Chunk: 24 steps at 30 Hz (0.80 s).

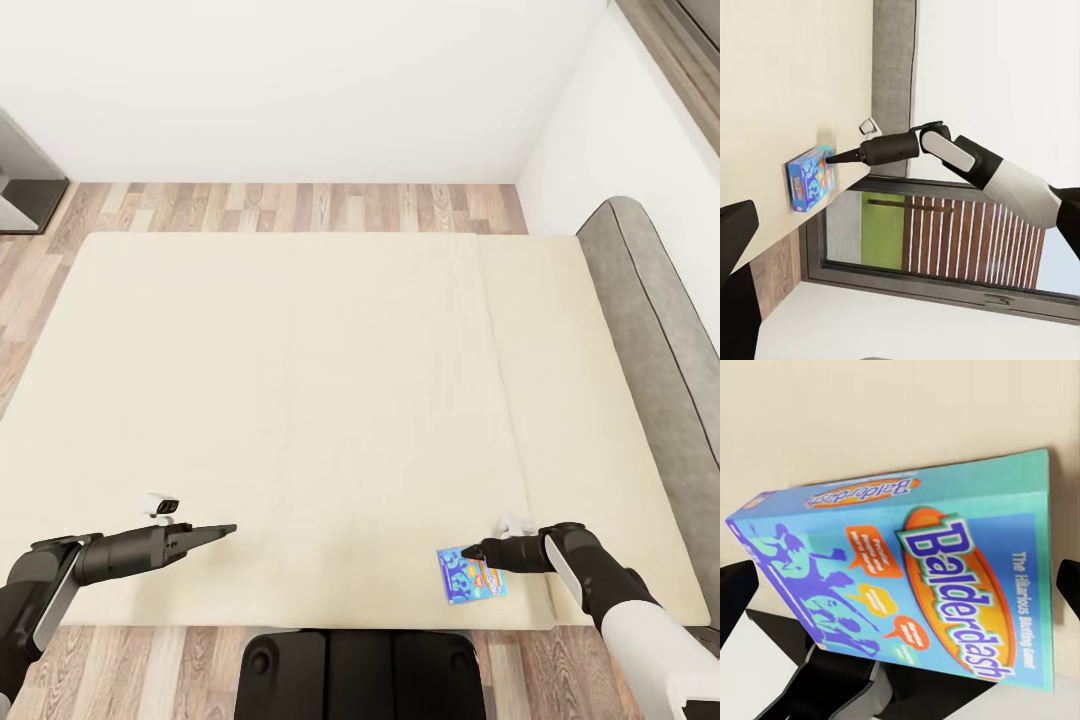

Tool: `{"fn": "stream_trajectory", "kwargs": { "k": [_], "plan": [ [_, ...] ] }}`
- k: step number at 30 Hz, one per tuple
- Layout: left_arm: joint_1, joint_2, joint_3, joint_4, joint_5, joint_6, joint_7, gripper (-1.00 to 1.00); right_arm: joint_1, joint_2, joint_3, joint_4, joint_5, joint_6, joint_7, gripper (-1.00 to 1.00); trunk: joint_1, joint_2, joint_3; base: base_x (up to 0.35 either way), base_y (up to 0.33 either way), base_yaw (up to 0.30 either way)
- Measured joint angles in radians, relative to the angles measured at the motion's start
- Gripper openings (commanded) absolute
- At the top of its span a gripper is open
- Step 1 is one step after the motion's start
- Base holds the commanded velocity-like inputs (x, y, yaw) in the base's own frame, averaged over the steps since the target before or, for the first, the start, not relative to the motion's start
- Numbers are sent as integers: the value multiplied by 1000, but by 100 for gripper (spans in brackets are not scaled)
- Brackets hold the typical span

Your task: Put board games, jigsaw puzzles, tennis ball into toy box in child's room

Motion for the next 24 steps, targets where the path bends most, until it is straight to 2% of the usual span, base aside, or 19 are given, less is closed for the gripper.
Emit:
{"fn": "stream_trajectory", "kwargs": {
  "k": [24],
  "plan": [
    [0,0,0,0,0,0,0,100,0,5,3,3,4,15,-6,100,0,0,0,0,0,0]
  ]
}}
